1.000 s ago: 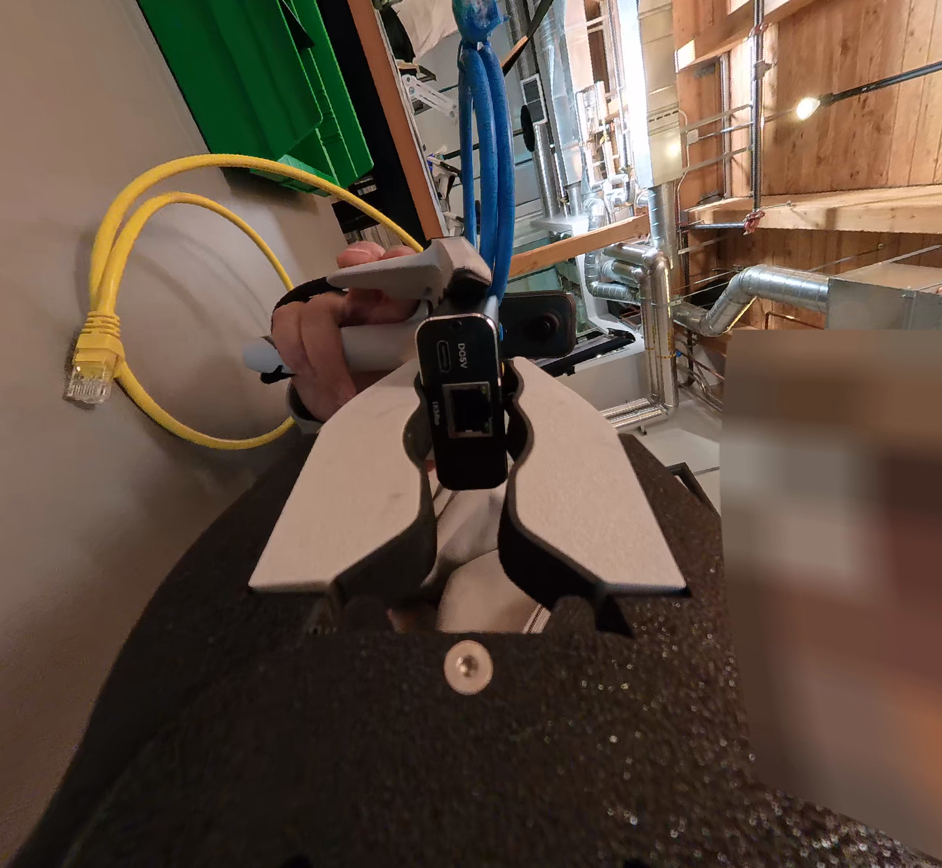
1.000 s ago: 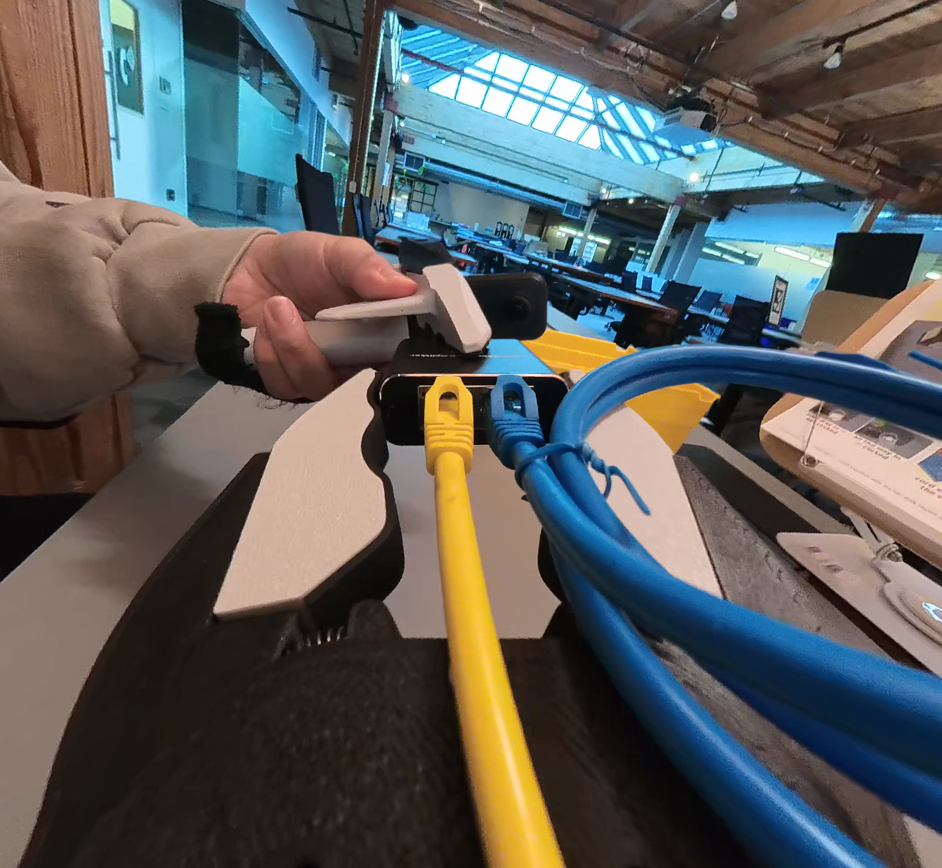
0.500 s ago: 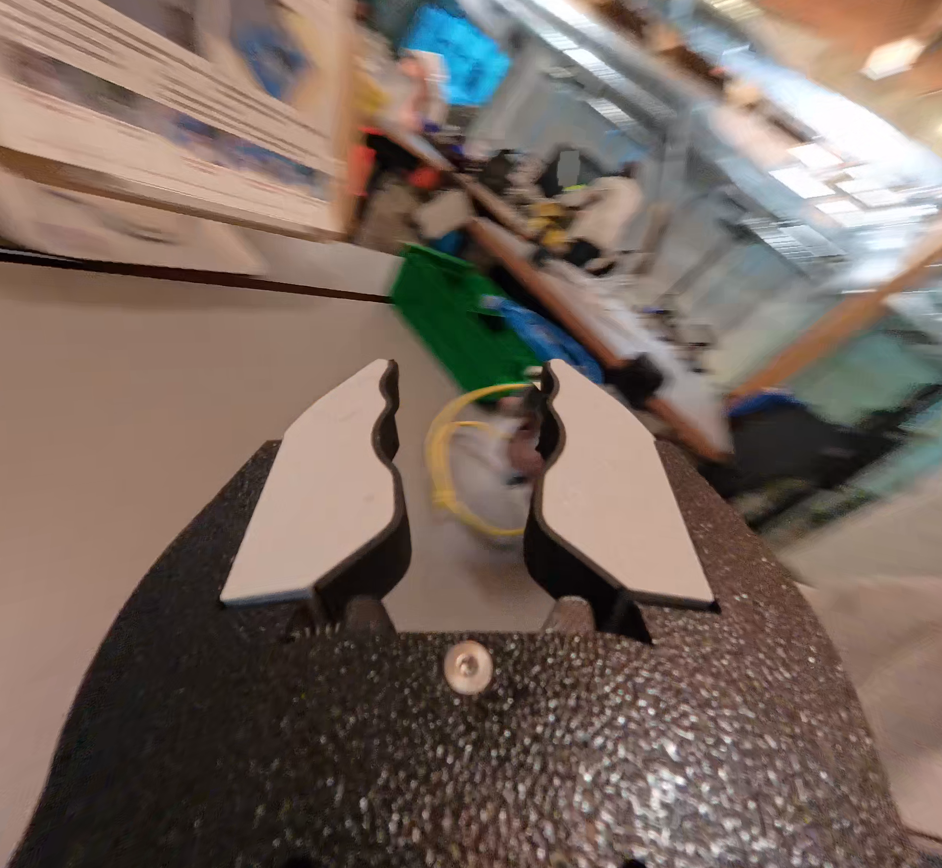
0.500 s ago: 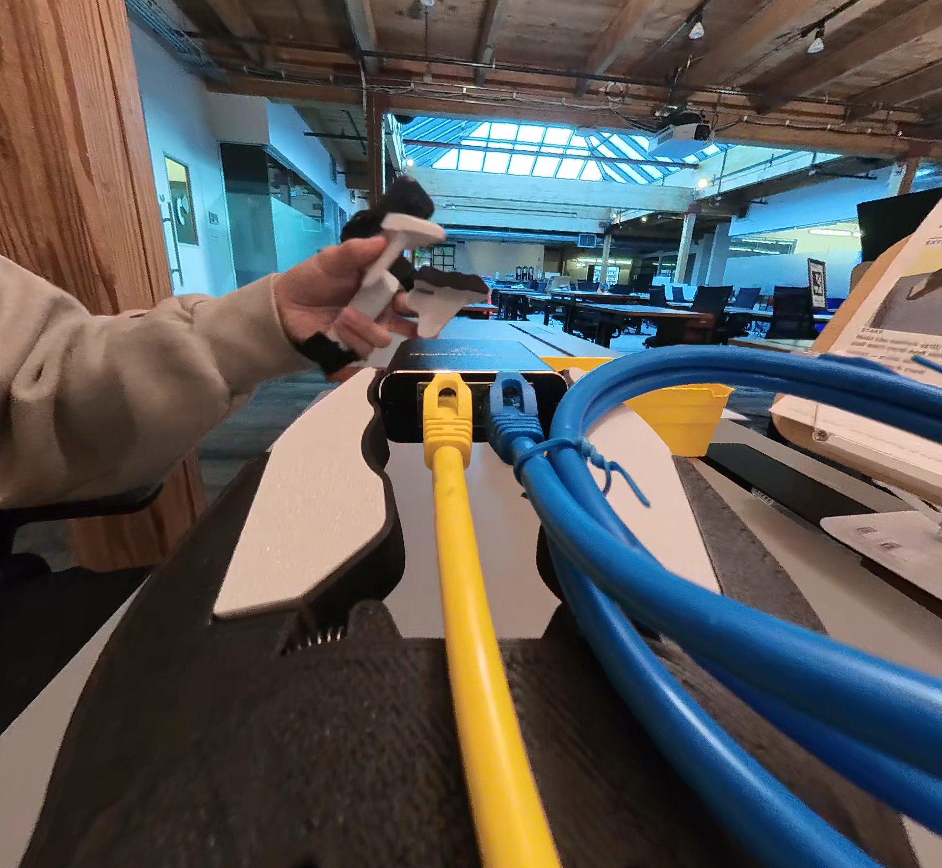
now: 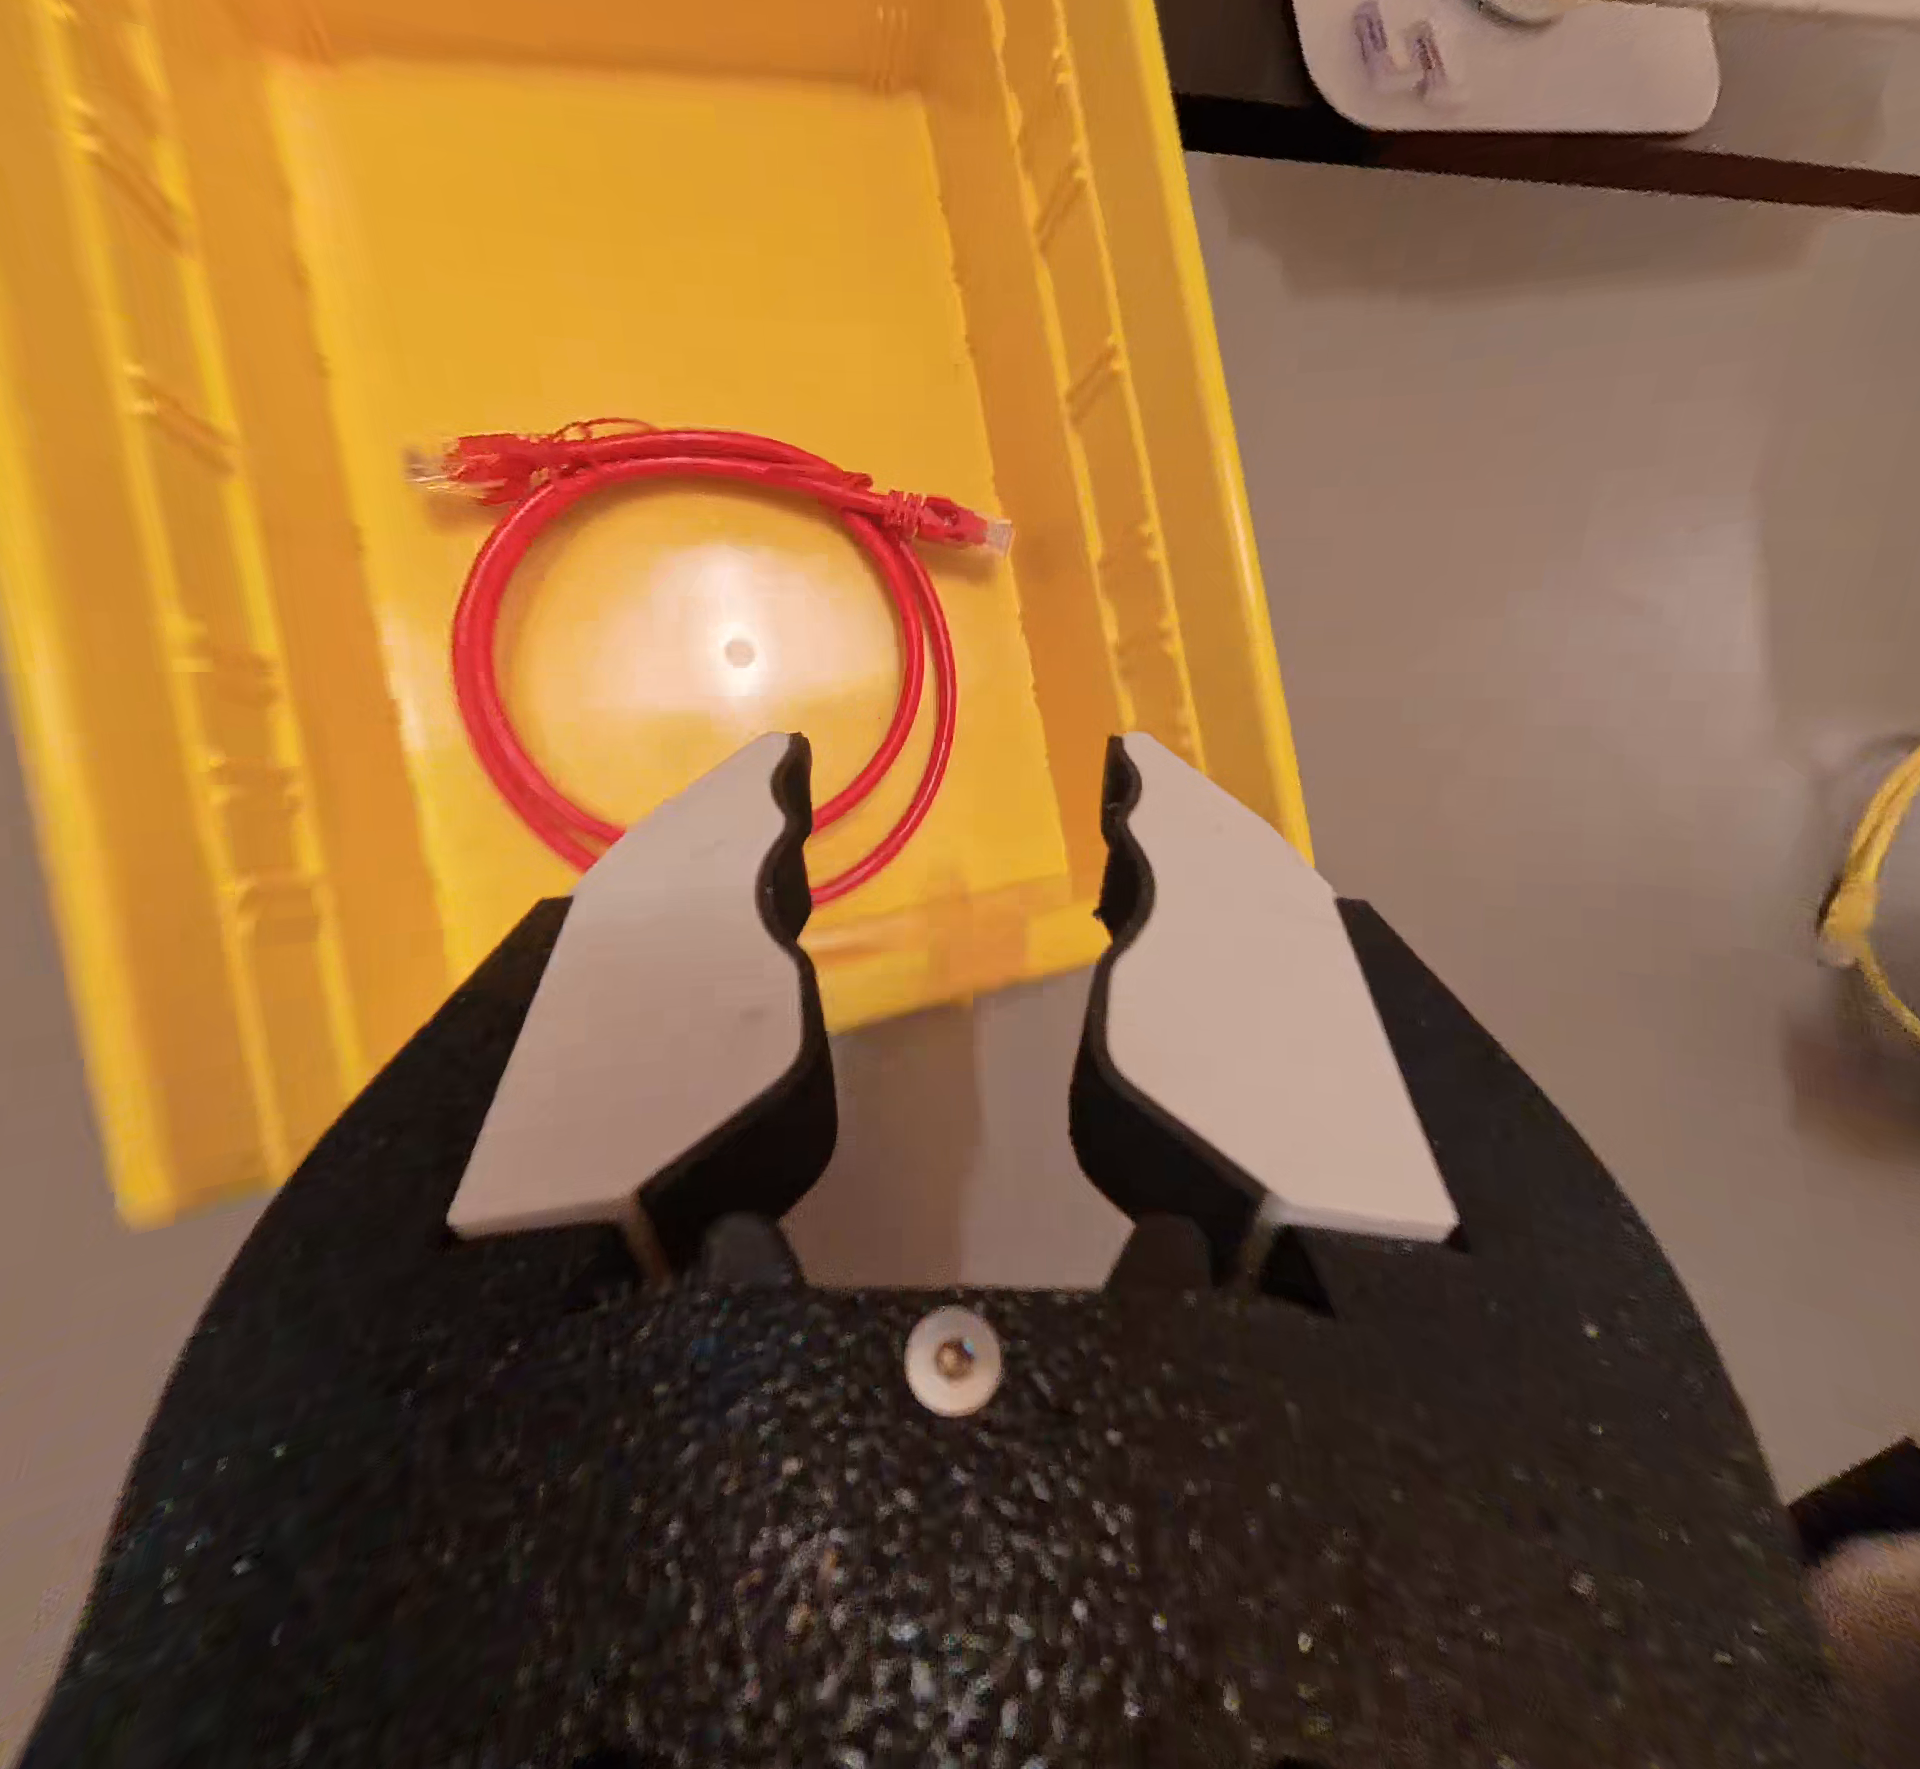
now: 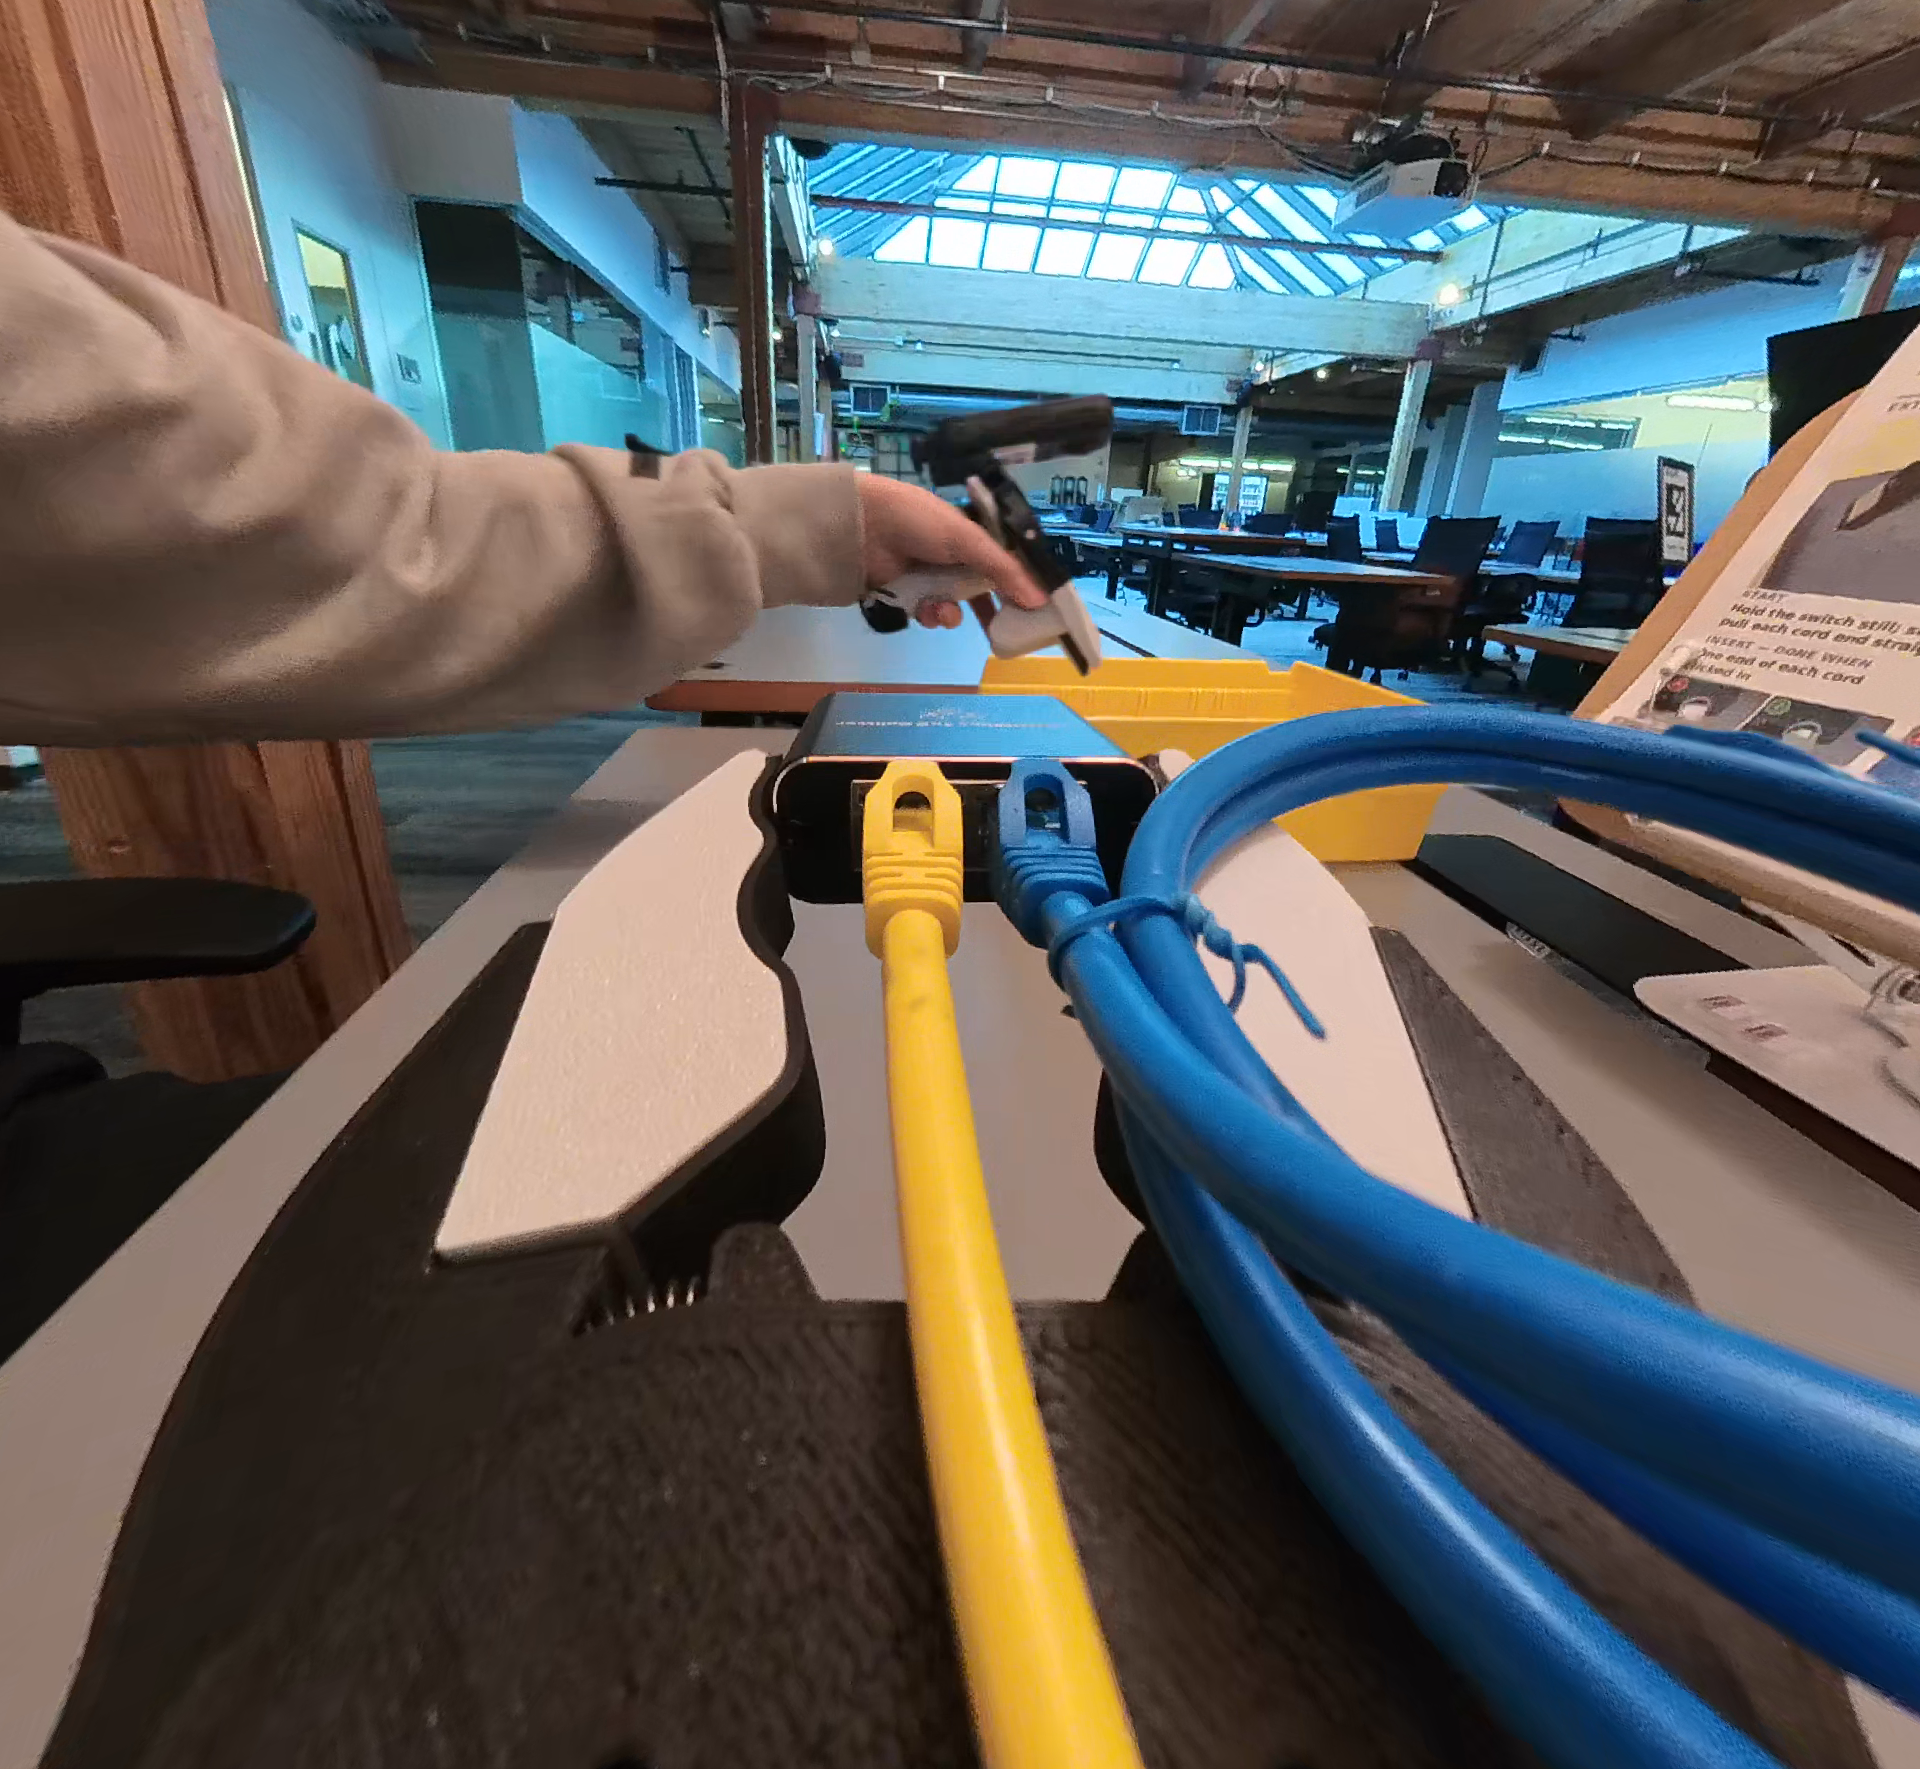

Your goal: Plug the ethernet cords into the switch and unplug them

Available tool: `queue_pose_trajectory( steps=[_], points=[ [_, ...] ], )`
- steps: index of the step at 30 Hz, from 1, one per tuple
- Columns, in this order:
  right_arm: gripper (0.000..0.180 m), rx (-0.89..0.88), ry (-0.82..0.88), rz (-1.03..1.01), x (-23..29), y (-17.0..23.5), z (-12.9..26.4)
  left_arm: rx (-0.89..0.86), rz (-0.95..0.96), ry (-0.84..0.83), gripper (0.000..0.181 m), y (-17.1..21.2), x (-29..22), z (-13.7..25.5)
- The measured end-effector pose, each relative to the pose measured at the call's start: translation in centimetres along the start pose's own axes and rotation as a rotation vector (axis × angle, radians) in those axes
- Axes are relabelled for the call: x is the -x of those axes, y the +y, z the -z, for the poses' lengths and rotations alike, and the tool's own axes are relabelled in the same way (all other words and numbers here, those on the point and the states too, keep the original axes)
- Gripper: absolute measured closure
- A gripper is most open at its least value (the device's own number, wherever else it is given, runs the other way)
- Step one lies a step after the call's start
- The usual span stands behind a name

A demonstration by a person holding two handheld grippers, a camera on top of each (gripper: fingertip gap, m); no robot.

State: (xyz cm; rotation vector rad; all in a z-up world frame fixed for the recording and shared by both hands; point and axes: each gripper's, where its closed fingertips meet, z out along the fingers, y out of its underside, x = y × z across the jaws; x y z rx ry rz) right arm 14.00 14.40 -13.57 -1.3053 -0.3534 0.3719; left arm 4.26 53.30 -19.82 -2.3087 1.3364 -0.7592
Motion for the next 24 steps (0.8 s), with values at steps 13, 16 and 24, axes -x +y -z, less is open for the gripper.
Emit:
queue_pose_trajectory(
  steps=[13,16,24],
  points=[
    [0.115,0.033,0.0,-0.019,-0.6,1.2,0.3,0.054,0.529,-0.164,0.126,-3.4,8.5,-12.2],
    [0.115,0.044,-0.006,-0.019,-0.4,1.6,0.3,0.061,0.426,-0.278,0.129,-3.8,9.3,-12.9],
    [0.115,0.048,-0.005,-0.019,-0.4,1.6,0.3,-0.036,0.078,-0.215,0.167,-4.9,5.9,-13.9]
  ],
)
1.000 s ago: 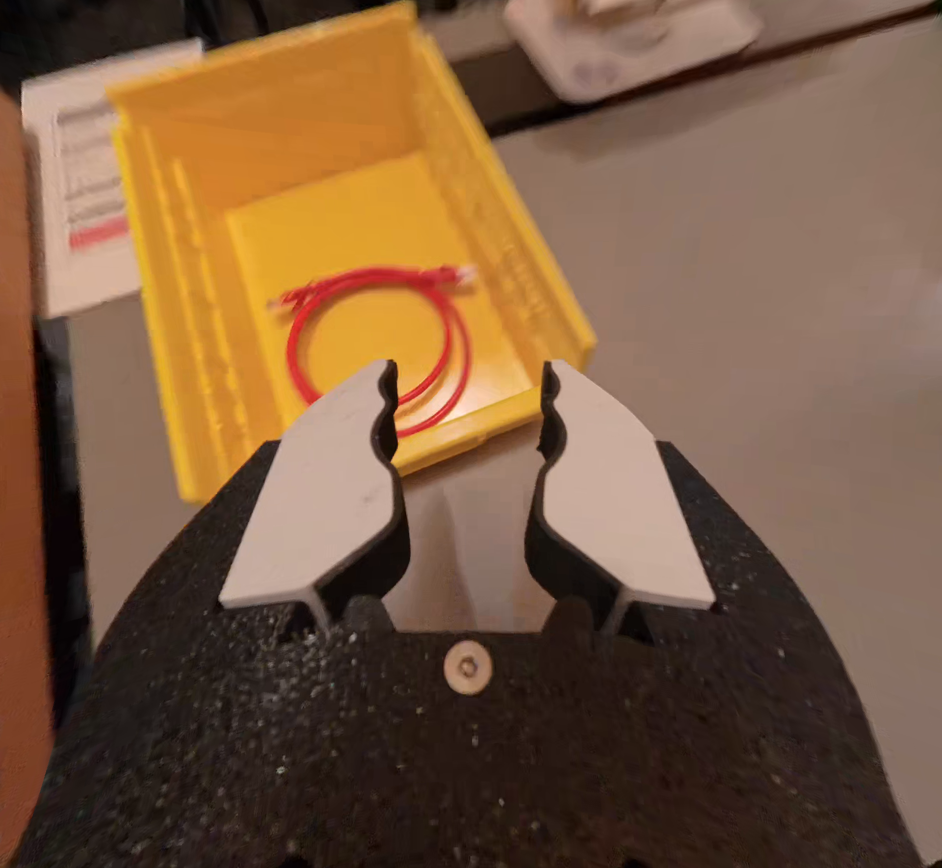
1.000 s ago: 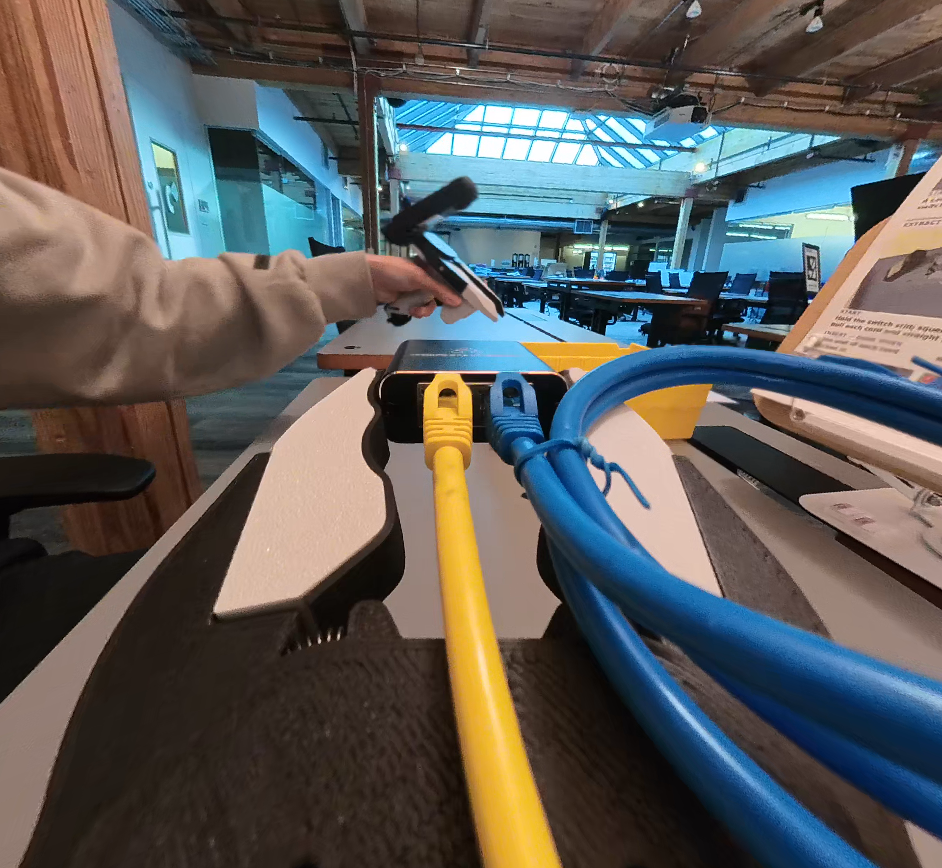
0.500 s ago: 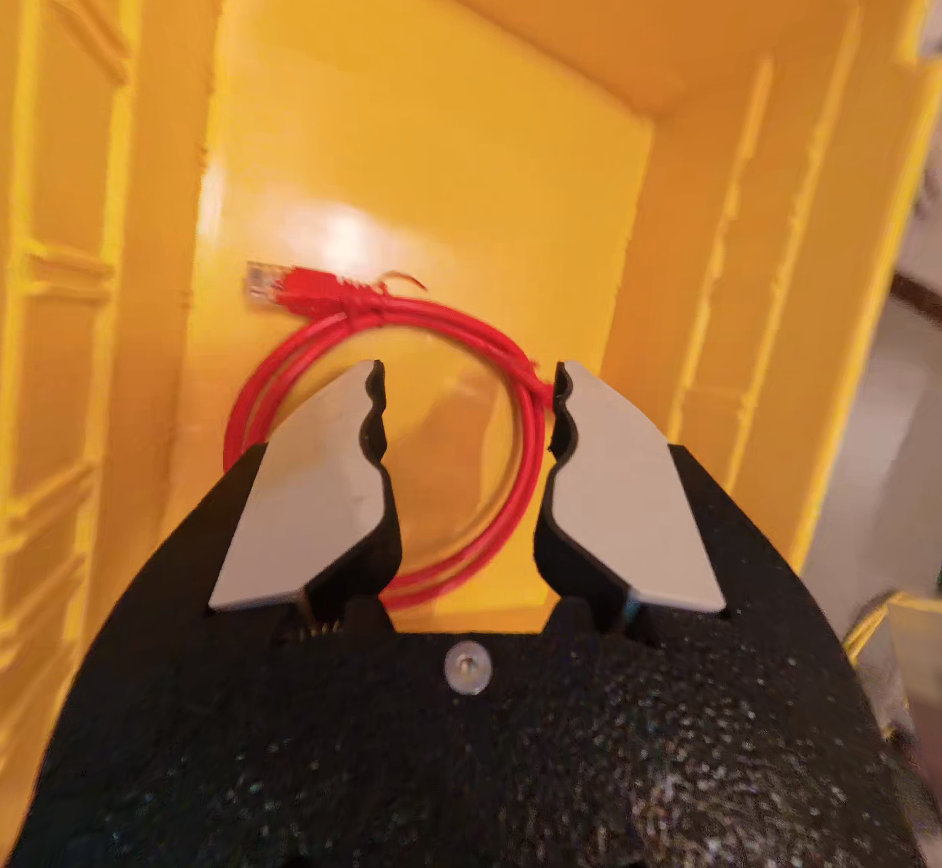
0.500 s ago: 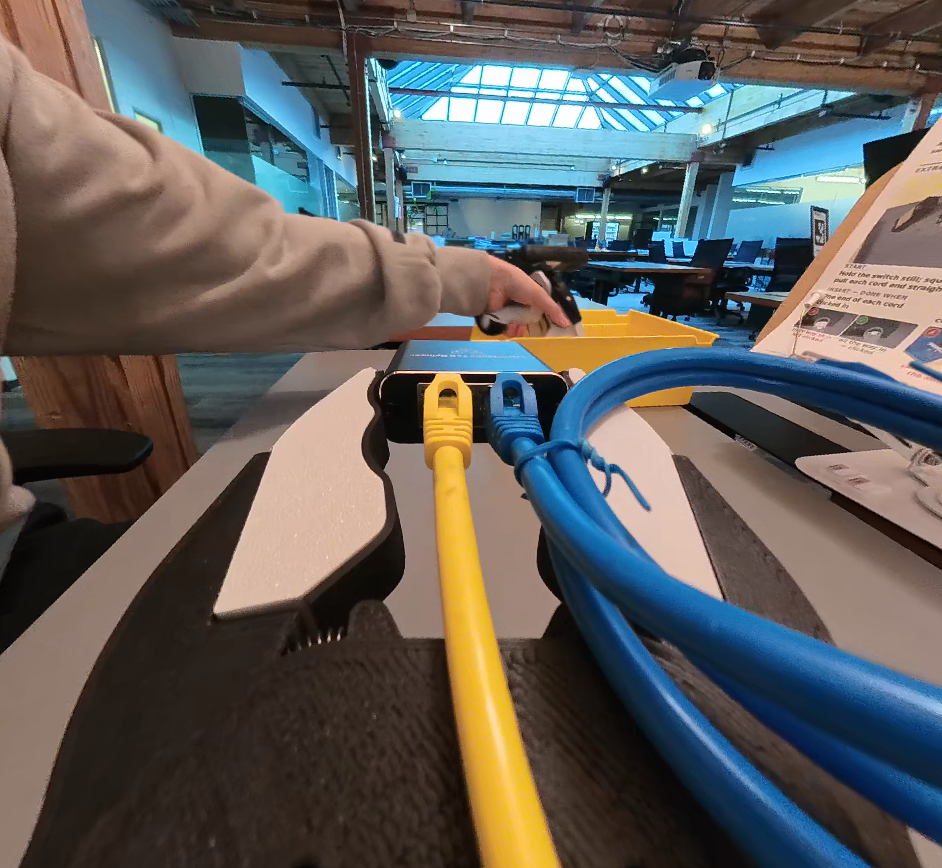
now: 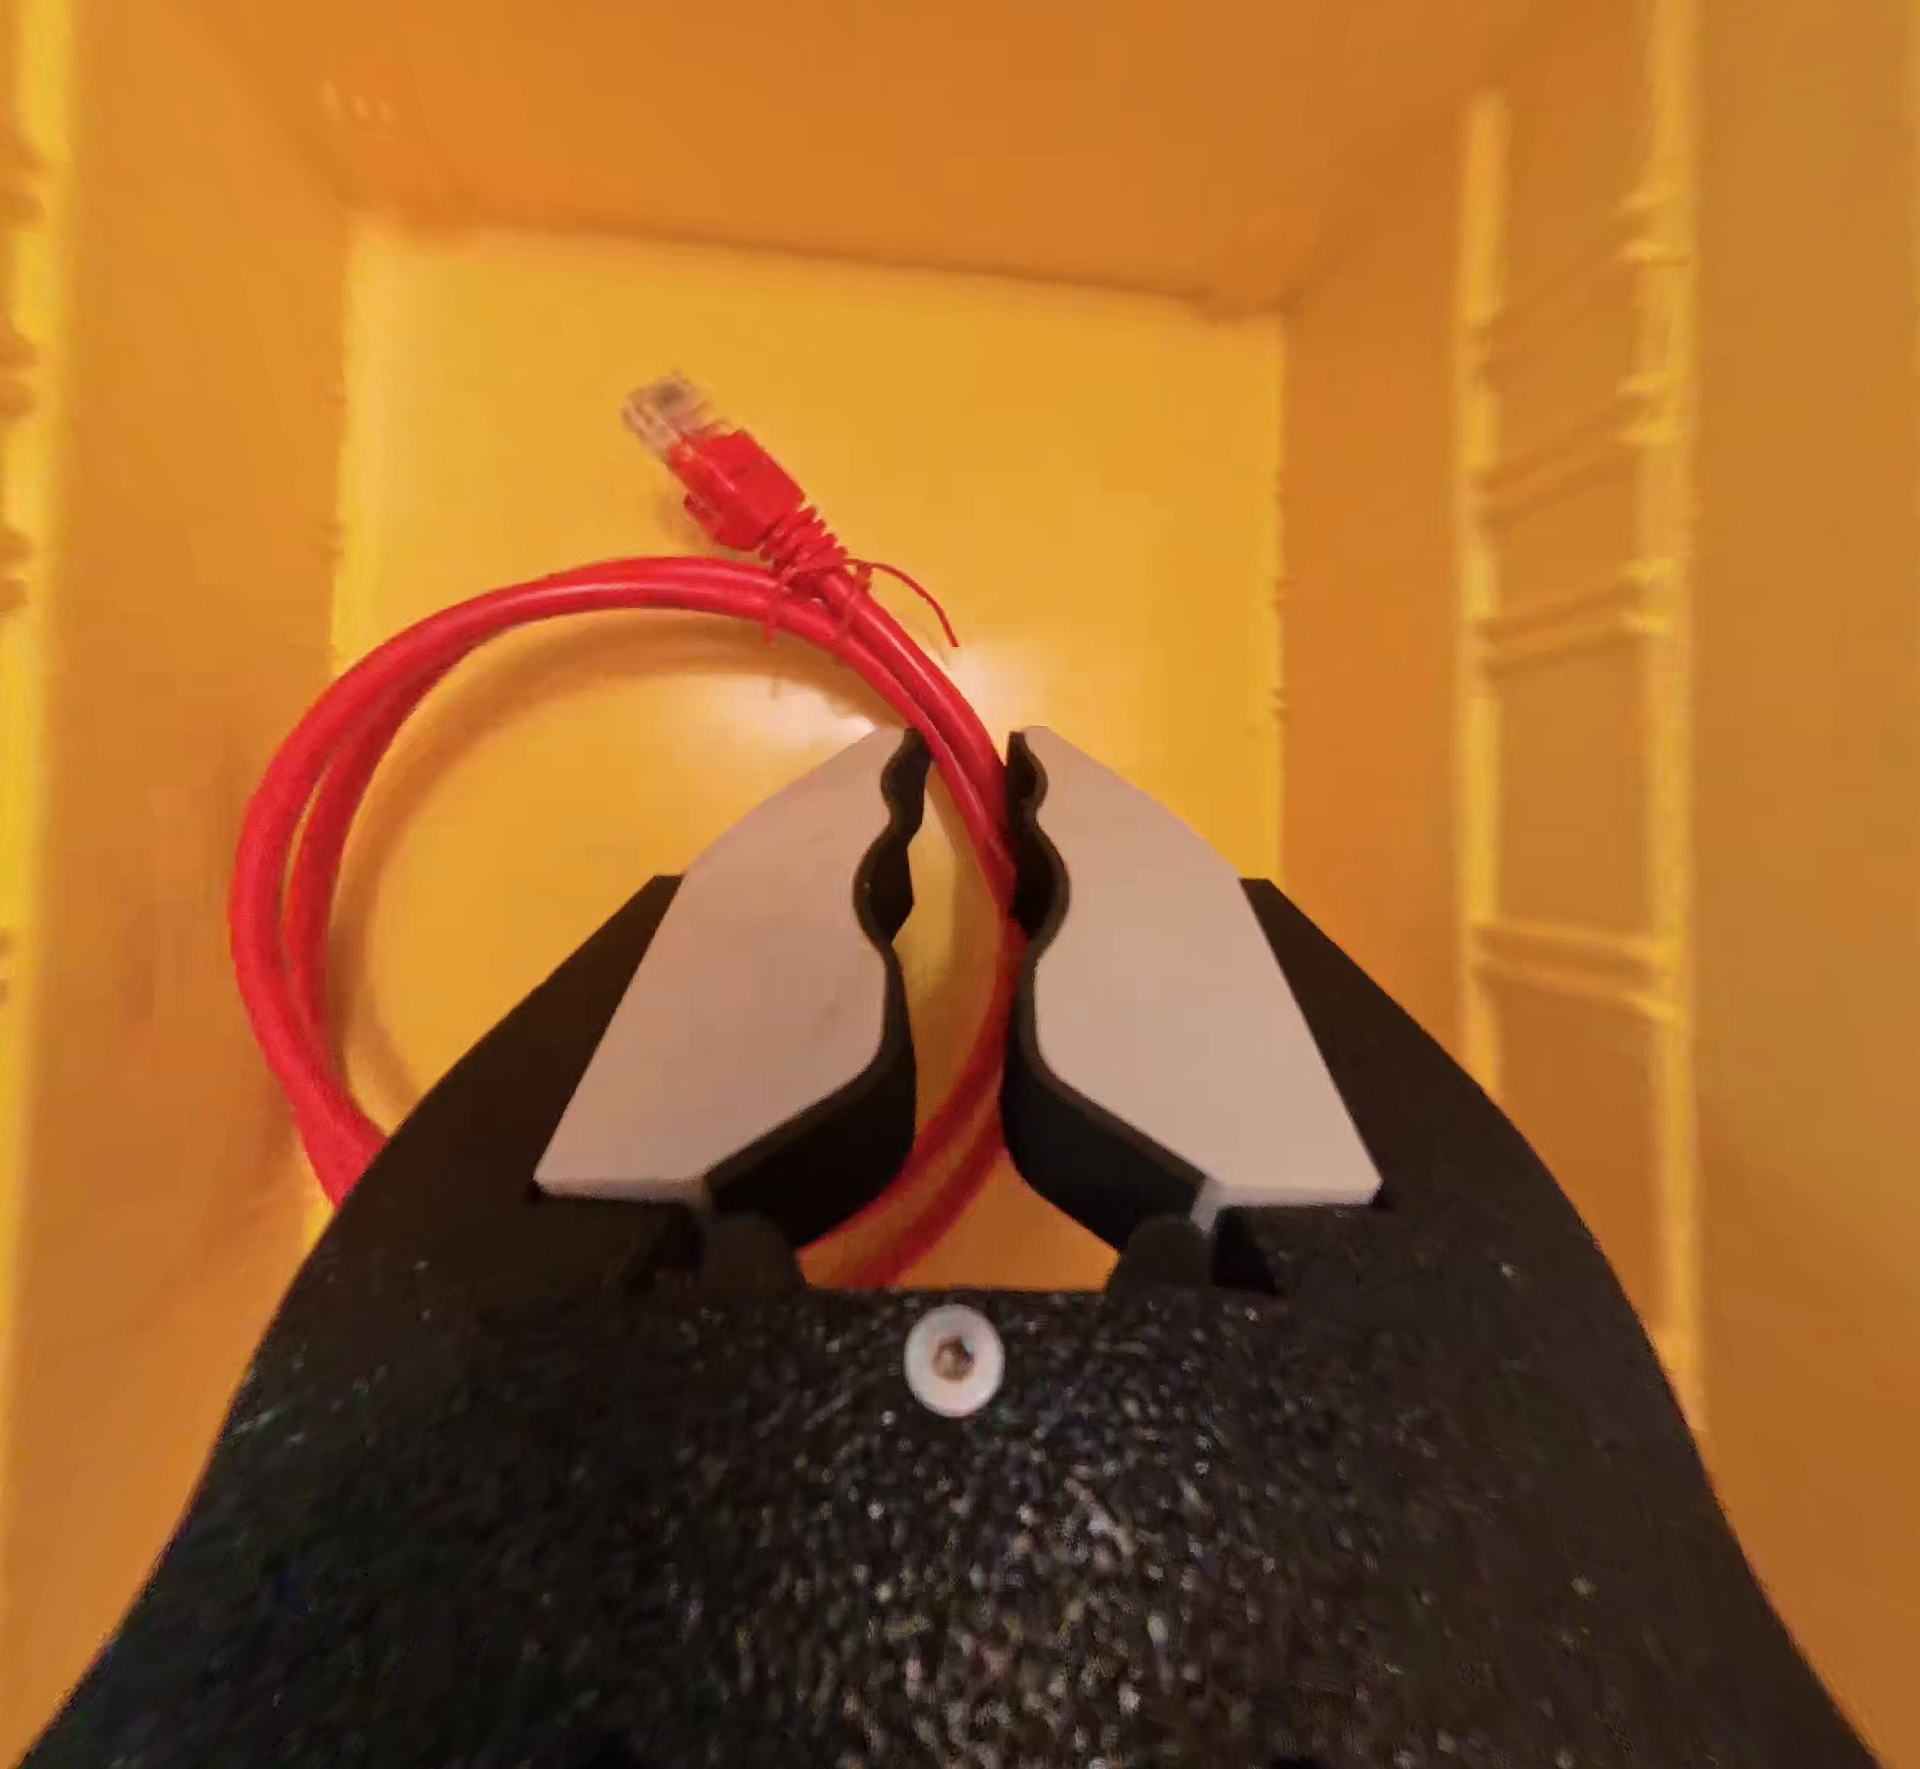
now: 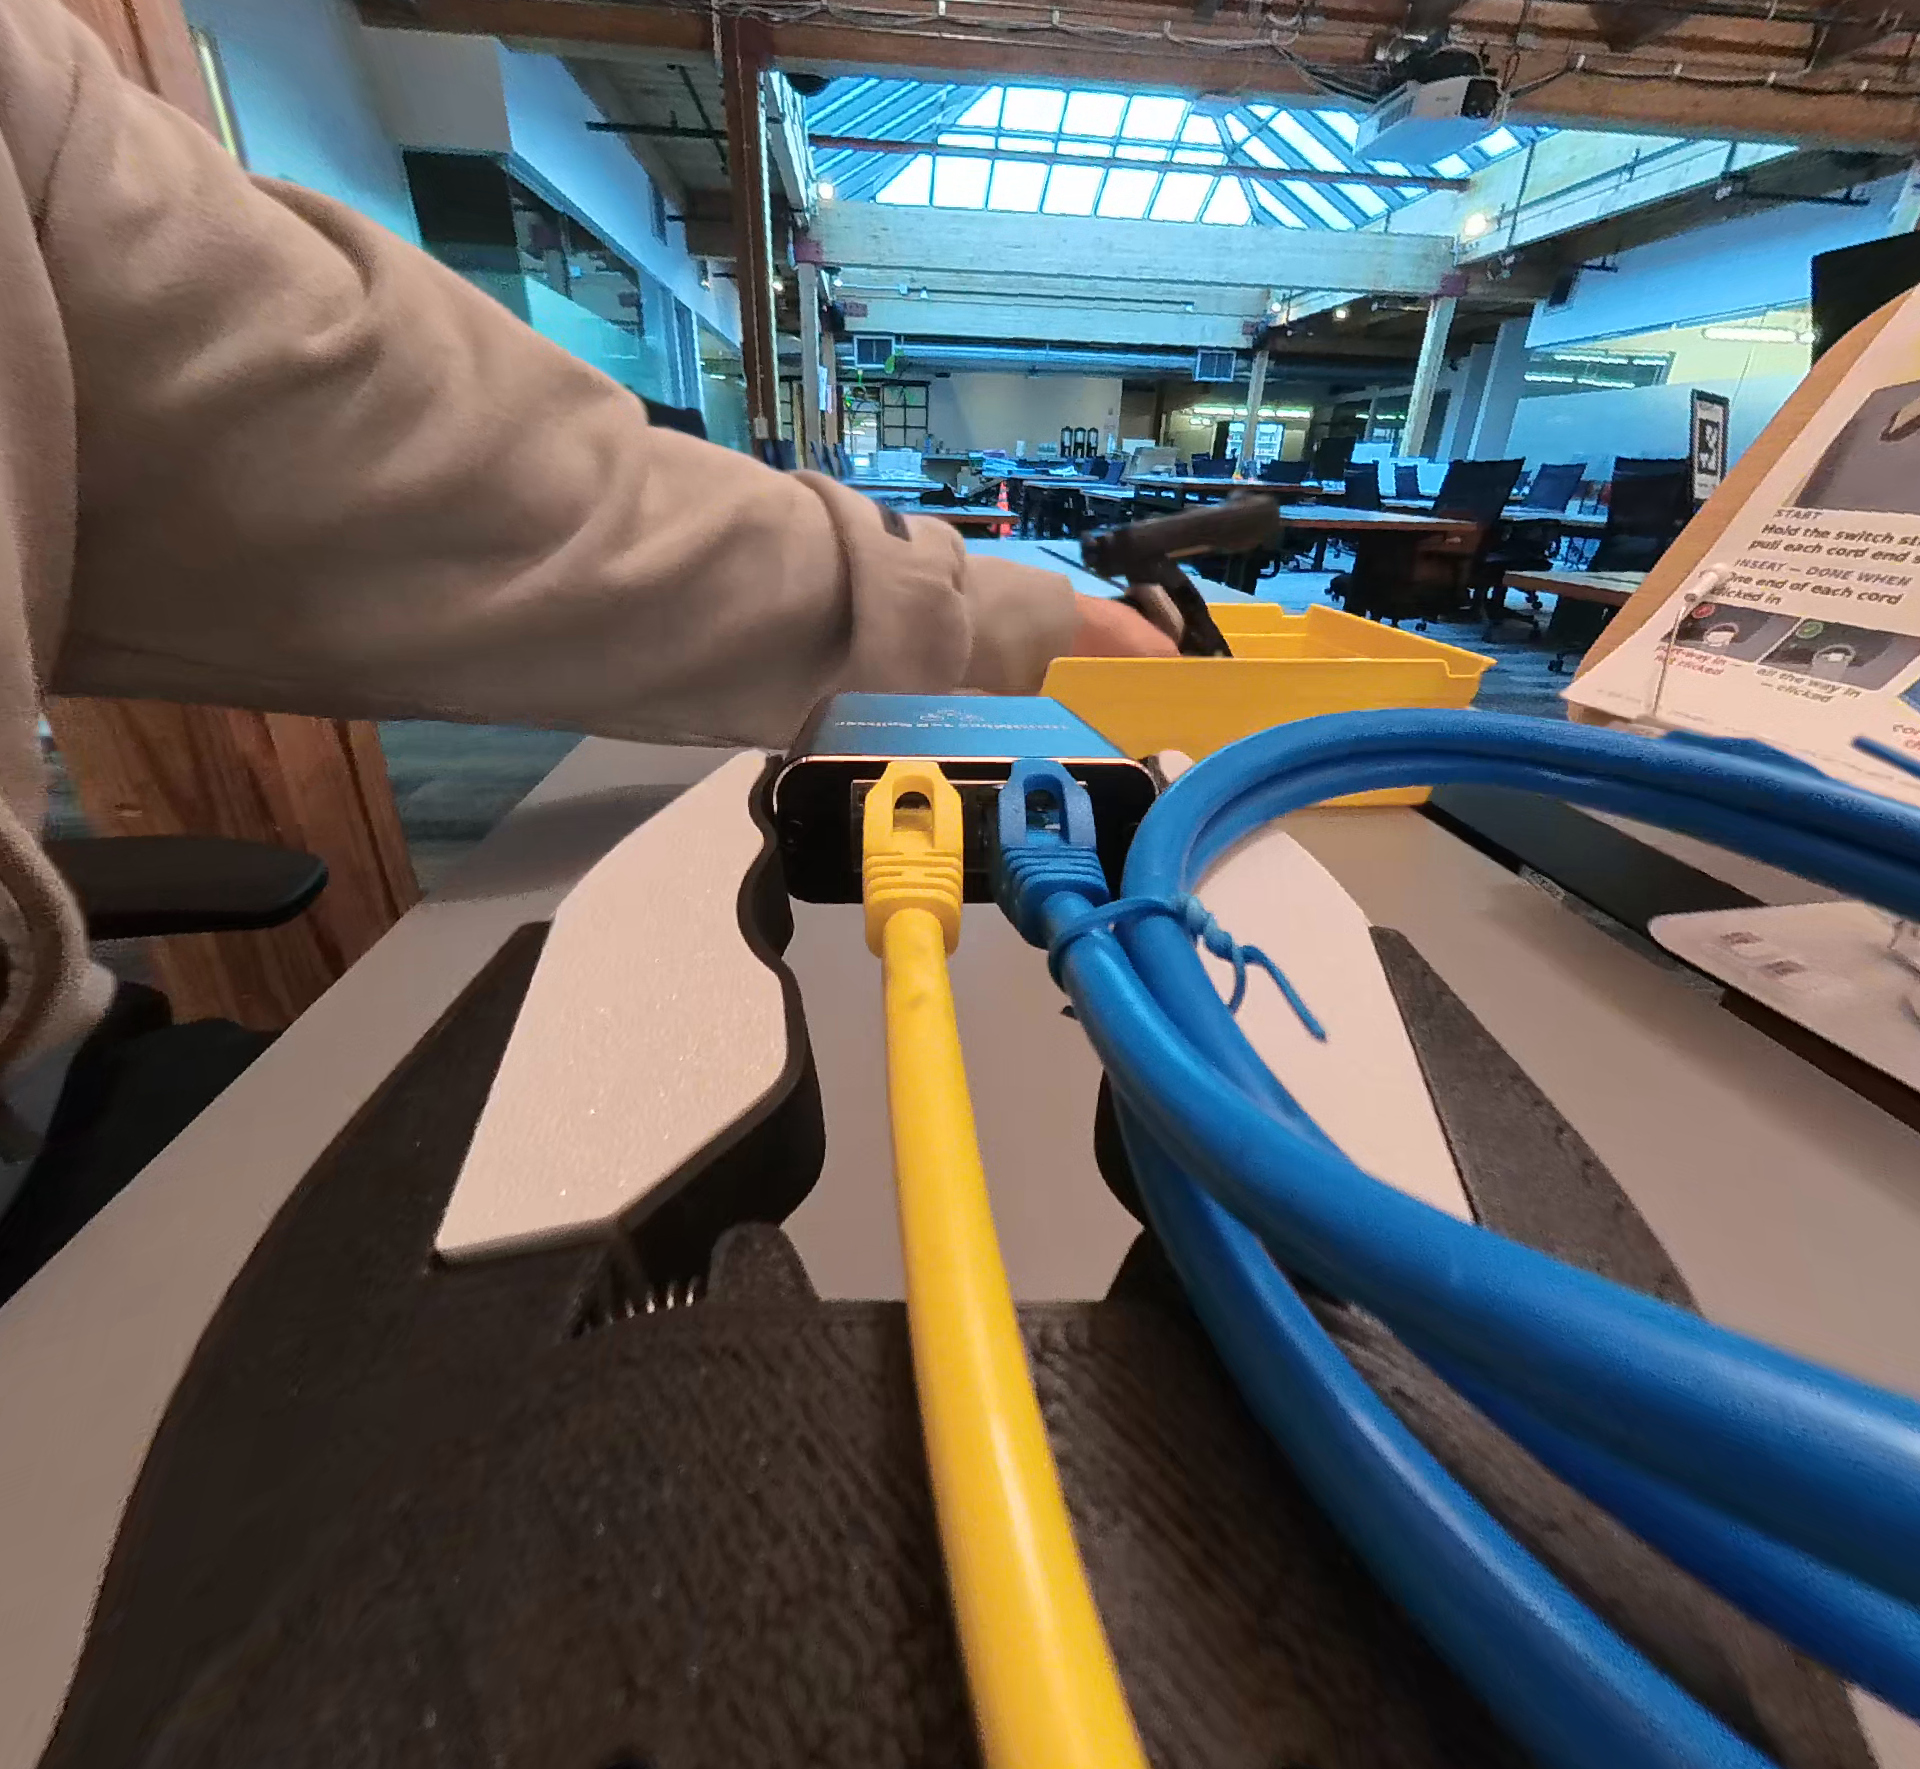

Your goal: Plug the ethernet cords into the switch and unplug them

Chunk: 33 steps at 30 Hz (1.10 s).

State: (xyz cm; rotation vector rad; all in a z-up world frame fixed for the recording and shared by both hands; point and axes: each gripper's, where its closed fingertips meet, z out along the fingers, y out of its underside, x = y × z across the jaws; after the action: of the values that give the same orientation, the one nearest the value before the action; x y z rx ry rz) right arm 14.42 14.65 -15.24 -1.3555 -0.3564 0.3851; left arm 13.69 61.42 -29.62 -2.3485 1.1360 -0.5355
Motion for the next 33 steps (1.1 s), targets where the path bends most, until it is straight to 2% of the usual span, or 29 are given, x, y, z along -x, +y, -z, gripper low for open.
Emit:
queue_pose_trajectory(
  steps=[4,8,12,16,19,21,25,29,31,33],
  points=[
    [0.115,-0.019,0.012,0.002,-0.2,-0.5,0.4,-0.25,-0.232,0.136,0.176,-3.5,-3.3,6.6],
    [0.115,-0.051,0.009,-0.007,-0.2,-1.1,0.6,-0.408,-0.437,0.28,0.176,-4.1,-7.1,15.5],
    [0.115,-0.062,-0.005,-0.01,0.0,-1.3,0.5,-0.45,-0.61,0.419,0.176,-1.3,-11.4,23.0],
    [0.115,-0.084,-0.03,-0.013,0.5,-1.8,0.5,-0.357,-0.781,0.582,0.176,5.2,-16.3,28.1],
    [0.115,-0.097,-0.053,-0.017,0.9,-2.1,0.4,-0.223,-0.873,0.616,0.176,11.4,-18.8,28.7],
    [0.115,-0.103,-0.077,-0.022,1.3,-2.2,0.2,-0.166,-0.919,0.59,0.176,15.5,-20.2,27.5],
    [0.115,-0.086,-0.093,-0.016,1.8,-1.8,-0.2,-0.091,-0.995,0.36,0.176,22.5,-21.6,22.6],
    [0.115,-0.091,-0.108,-0.014,2.1,-2.0,-0.2,-0.137,-1.164,-0.024,0.176,25.7,-22.1,18.7],
    [0.115,-0.094,-0.113,-0.018,2.1,-2.0,-0.2,-0.153,-1.248,-0.122,0.176,26.7,-22.6,17.7],
    [0.115,-0.095,-0.115,-0.018,2.1,-2.0,-0.2,-0.153,-1.264,-0.121,0.175,27.5,-23.2,17.2]
  ],
)
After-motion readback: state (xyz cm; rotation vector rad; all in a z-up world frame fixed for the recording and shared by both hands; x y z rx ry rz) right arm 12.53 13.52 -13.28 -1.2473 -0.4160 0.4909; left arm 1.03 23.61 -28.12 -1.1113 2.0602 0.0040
